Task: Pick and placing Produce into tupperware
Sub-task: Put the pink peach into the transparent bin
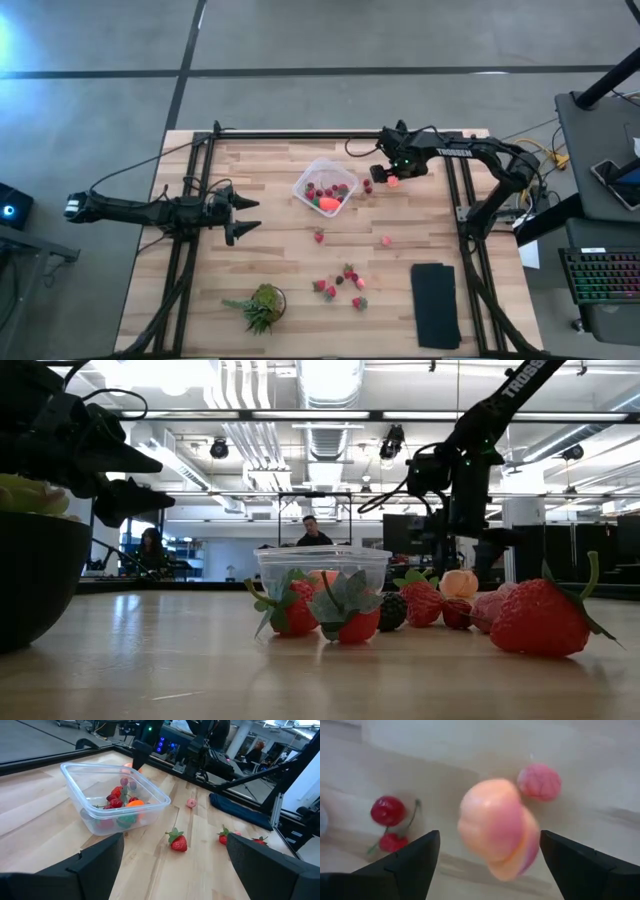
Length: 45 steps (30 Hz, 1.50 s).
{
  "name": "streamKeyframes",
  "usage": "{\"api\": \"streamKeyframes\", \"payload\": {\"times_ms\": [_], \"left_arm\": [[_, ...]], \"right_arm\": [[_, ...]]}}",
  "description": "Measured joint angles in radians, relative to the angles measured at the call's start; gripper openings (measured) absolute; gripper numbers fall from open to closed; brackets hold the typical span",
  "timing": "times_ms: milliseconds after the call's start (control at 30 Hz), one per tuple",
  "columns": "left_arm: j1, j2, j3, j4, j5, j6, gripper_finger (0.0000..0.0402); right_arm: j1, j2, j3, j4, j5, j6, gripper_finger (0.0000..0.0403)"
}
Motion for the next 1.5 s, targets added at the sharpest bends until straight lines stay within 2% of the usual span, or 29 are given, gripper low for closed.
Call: {"api": "streamKeyframes", "payload": {"times_ms": [133, 367, 833, 1500], "left_arm": [[0.0, 0.0, 0.0, 0.0, 0.0, 0.0, 0.0338], [0.0, 0.0, 0.0, 0.0, 0.0, 0.0, 0.0338], [0.0, 0.0, 0.0, 0.0, 0.0, 0.0, 0.0338], [0.0, 0.0, 0.0, 0.0, 0.0, 0.0, 0.0338]], "right_arm": [[-0.005, 0.0, -0.014, 0.007, 0.06, 0.001, 0.0332], [-0.013, 0.024, -0.055, 0.063, 0.063, 0.009, 0.0331], [-0.016, 0.049, -0.028, 0.107, 0.1, -0.011, 0.0326], [-0.015, 0.048, -0.02, 0.082, 0.08, -0.02, 0.0326]]}}
